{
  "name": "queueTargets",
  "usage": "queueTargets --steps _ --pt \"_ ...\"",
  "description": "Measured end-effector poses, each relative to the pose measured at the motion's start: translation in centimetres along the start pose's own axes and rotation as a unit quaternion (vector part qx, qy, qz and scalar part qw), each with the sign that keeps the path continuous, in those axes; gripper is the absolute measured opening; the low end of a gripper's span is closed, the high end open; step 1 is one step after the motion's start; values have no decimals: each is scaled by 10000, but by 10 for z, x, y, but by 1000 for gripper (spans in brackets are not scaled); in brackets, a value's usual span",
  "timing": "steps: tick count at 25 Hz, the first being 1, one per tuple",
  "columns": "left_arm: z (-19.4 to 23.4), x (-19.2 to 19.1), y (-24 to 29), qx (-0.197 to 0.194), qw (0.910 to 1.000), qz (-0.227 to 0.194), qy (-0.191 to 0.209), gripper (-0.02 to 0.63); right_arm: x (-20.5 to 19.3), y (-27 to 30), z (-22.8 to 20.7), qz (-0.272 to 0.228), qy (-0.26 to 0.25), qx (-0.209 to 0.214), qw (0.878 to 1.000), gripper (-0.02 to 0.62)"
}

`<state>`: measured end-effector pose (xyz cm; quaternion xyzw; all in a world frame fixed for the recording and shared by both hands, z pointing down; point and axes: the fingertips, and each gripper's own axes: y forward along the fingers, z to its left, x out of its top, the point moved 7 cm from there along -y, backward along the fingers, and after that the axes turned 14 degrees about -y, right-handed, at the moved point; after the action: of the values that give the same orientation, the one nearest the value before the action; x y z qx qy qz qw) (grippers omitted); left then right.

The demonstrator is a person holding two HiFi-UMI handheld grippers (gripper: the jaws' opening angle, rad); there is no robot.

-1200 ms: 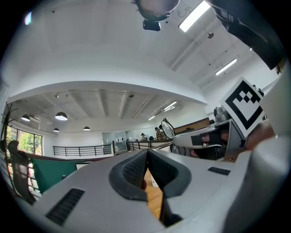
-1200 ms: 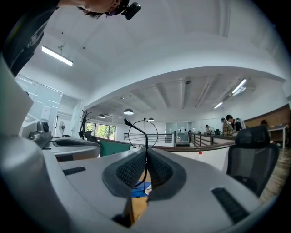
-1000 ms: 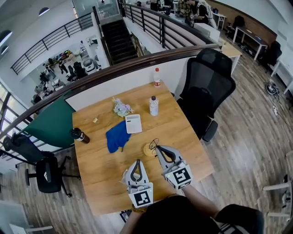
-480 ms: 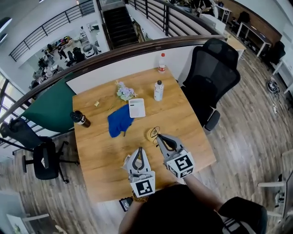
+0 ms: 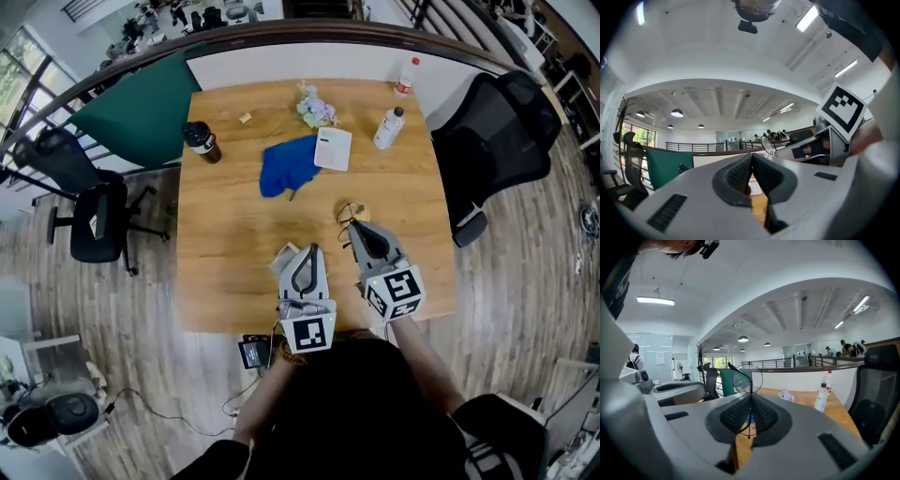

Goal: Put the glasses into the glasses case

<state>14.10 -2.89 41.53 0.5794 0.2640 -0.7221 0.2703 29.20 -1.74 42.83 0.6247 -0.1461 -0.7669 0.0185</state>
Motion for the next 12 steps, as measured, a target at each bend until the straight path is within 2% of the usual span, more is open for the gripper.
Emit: queueTargets --steps 3,8,12 --pt "7 -9 -2 99 9999 30 -137 20 -7 12 4 92 75 127 9998 14" --pt "17 -15 -5 131 9999 -16 2 20 -17 29 14 305 252 332 9987 14" --pt "23 -20 -11 314 9995 14 26 20 -28 38 25 401 264 540 9974 14"
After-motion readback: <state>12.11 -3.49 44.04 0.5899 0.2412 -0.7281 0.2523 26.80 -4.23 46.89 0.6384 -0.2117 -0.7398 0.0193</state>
